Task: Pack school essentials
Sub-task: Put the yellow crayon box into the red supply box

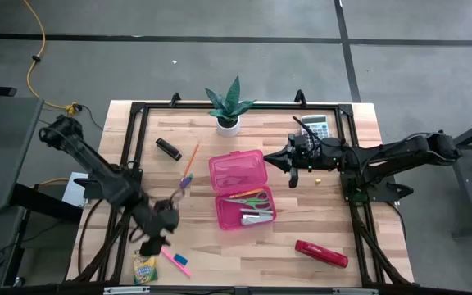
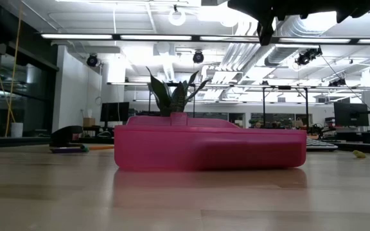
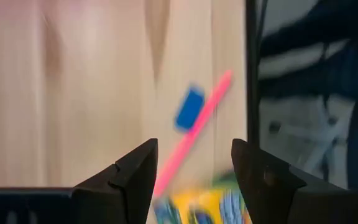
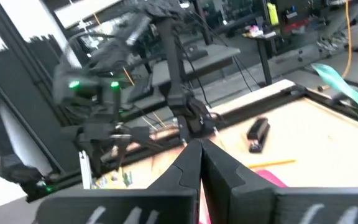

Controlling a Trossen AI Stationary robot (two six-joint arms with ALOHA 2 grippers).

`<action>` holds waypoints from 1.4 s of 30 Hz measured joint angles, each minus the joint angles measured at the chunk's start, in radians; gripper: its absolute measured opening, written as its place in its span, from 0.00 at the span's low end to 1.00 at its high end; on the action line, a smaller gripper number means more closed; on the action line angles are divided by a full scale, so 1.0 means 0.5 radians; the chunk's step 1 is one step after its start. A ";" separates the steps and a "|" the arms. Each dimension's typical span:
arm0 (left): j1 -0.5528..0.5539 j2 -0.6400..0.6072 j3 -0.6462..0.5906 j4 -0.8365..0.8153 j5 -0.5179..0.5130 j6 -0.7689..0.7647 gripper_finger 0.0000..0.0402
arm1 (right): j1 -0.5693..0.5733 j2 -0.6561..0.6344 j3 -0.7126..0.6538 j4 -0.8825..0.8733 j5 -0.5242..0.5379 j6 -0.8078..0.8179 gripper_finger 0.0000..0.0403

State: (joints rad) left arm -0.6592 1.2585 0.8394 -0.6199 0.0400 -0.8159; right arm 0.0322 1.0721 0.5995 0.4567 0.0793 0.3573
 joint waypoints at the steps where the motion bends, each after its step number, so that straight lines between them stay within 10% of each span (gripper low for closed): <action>1: -0.075 0.051 0.000 -0.018 0.002 -0.064 0.49 | 0.001 0.000 0.000 -0.013 0.004 0.000 0.00; 14: -0.702 0.227 -0.027 -0.076 -0.304 -0.764 0.49 | 0.001 0.000 0.000 -0.122 0.046 0.000 0.00; 42: -0.724 0.227 -0.474 0.461 -0.149 -0.896 0.42 | 0.000 0.000 0.000 -0.161 0.056 -0.015 0.00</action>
State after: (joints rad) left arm -1.0210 1.3720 0.6025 -0.3893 -0.0345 -1.2638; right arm 0.0322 1.0724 0.5995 0.3764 0.1074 0.3498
